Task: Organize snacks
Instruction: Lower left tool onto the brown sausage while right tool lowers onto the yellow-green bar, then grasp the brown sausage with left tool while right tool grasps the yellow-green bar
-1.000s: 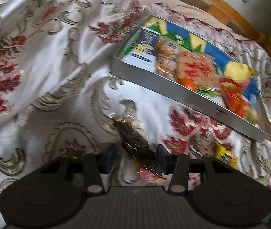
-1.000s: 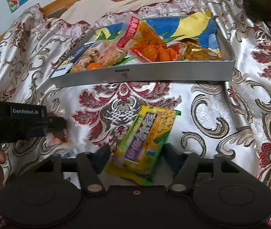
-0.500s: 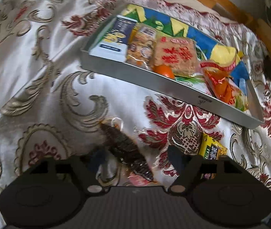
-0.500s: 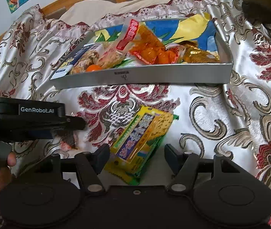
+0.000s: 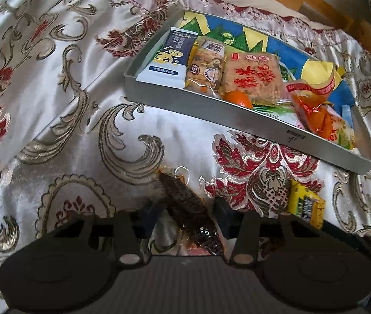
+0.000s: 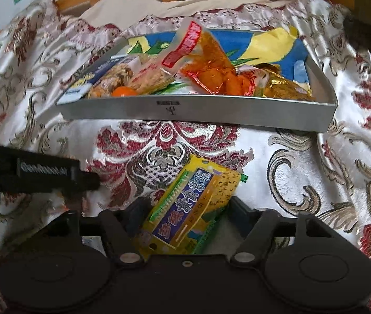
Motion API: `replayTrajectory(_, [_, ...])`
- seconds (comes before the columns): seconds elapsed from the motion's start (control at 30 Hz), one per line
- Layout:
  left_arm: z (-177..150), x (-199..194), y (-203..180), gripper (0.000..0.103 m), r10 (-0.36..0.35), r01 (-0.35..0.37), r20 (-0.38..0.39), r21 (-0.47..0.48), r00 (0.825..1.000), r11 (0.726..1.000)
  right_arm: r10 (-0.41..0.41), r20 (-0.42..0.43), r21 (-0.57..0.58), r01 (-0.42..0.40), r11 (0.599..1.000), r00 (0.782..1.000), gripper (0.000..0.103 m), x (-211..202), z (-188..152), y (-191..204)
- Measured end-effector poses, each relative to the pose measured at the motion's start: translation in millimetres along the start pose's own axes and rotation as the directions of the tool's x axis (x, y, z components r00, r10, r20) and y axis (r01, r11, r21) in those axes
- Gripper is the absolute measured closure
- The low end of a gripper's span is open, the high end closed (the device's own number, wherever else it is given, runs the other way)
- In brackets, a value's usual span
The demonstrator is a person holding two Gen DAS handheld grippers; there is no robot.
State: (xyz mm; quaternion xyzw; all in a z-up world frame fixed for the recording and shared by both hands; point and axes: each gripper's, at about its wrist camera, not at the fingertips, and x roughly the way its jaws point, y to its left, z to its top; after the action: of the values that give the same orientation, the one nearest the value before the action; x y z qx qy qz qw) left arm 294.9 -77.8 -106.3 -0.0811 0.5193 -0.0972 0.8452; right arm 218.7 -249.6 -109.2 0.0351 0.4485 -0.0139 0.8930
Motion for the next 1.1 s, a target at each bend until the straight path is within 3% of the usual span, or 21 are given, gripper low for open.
replayTrajectory(0.2, [-6, -8, 5, 0.065, -0.034, 0.034, 0.027, 0.003, 0.999, 0.999, 0.010, 0.006, -0.026, -0.010, 1.000, 1.000, 0.044, -2, -2, 2])
replayTrajectory(0.33, [-10, -13, 13, 0.066, -0.104, 0.105, 0.037, -0.029, 0.994, 0.994, 0.039, 0.013, -0.019, -0.039, 0.999, 0.999, 0.047, -6, -2, 2])
replayTrajectory(0.47, [-9, -17, 12, 0.077, -0.151, 0.152, 0.059, -0.020, 0.987, 0.988, 0.051, 0.018, 0.013, -0.051, 0.999, 0.999, 0.048, -9, 0, -1])
replayTrajectory(0.7, [-10, -5, 12, 0.070, -0.176, 0.176, 0.002, -0.055, 0.984, 0.983, 0.056, 0.015, 0.031, -0.057, 0.998, 0.998, 0.049, -9, 1, -5])
replayTrajectory(0.8, [-9, 0, 20, 0.070, -0.239, 0.236, -0.013, -0.119, 0.971, 0.964, 0.059, 0.010, 0.038, -0.059, 0.998, 0.998, 0.049, -7, 1, -6])
replayTrajectory(0.9, [-8, 1, 29, 0.070, -0.325, 0.318, 0.001, -0.202, 0.946, 0.926, 0.058, 0.005, 0.039, -0.058, 0.998, 0.998, 0.049, -6, 1, -6])
replayTrajectory(1.1, [-7, -1, 36, 0.070, -0.396, 0.399, 0.065, -0.248, 0.916, 0.883, 0.052, 0.003, 0.026, -0.052, 0.998, 0.999, 0.049, -5, 0, -4])
